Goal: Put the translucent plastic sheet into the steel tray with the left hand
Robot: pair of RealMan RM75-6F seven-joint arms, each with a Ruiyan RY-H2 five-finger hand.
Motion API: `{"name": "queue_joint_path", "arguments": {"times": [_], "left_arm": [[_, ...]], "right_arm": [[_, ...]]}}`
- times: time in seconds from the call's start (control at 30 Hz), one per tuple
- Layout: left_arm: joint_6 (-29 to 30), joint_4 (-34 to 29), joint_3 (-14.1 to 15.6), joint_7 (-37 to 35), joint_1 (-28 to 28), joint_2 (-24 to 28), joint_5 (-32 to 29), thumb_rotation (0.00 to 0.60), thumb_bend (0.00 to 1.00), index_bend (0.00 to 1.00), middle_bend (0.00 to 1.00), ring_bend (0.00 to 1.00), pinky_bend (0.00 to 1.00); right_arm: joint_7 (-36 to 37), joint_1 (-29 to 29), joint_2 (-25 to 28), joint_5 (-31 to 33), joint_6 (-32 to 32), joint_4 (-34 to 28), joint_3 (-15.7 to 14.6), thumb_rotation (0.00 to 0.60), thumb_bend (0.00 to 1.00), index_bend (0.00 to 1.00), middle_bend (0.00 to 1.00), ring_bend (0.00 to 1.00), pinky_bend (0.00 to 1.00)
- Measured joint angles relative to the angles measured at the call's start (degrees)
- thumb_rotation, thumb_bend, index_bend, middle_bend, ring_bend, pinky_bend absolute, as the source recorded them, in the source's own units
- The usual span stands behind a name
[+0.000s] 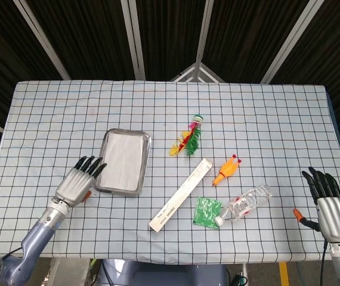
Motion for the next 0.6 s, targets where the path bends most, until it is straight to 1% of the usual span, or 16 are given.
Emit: {"name": "queue_joint_path", "arguments": {"times": [0.03,0.1,0.17,0.2,0.27,0.37,0.47,0.6], "left_arm": [[0.3,-0.3,-0.1,-0.2,0.2,0.3,-0.3,0.6,0.25,0.0,0.0,0.0,0.08],[2.2,-1.3,-0.3,-0.9,1.0,1.0,-0.1,0.6,0.13,0.0,0.0,0.0,0.08],[4.6,-2.3,-0.3,-1.6,2.0,1.8,0.4,0.6,0.04,0.0,0.0,0.0,0.08],[6.4,-2.9,-0.3,-2.3,2.8,2.4,0.8,0.6,0.02,0.0,0.0,0.0,0.08],[9.5,-4.1,0.0,-3.6,4.7,3.7,1.5,0.6,0.0,0.0,0.0,0.0,0.08],[15.1,-6.1,1.3,-6.2,9.0,6.7,3.4,0.6,0.0,0.0,0.0,0.0,0.03],[20.2,-6.9,3.5,-9.4,13.6,9.3,6.2,0.6,0.0,0.0,0.0,0.0,0.0],[25.4,-5.7,6.6,-14.9,19.4,11.4,9.0,0.6,0.0,0.0,0.0,0.0,0.0]], "right_arm": [[0.0,0.0,0.0,0.1,0.0,0.1,0.0,0.6,0.29,0.0,0.0,0.0,0.04],[-0.1,0.0,0.0,0.1,-0.1,0.2,0.0,0.6,0.29,0.0,0.0,0.0,0.04],[-0.1,0.0,0.1,0.2,-0.1,0.3,0.0,0.6,0.29,0.0,0.0,0.0,0.04],[-0.2,-0.1,0.1,0.2,-0.1,0.4,0.0,0.6,0.29,0.0,0.0,0.0,0.04],[-0.2,-0.1,0.3,0.1,0.0,0.5,-0.1,0.6,0.29,0.0,0.0,0.0,0.04],[-0.5,-0.2,0.3,-0.2,0.2,0.6,-0.1,0.6,0.29,0.0,0.0,0.0,0.04],[-1.4,-0.3,0.3,-0.3,0.3,0.7,-0.2,0.6,0.29,0.0,0.0,0.0,0.04],[-3.5,-0.2,0.3,-0.2,-0.2,0.4,-0.5,0.6,0.29,0.0,0.0,0.0,0.04]]}}
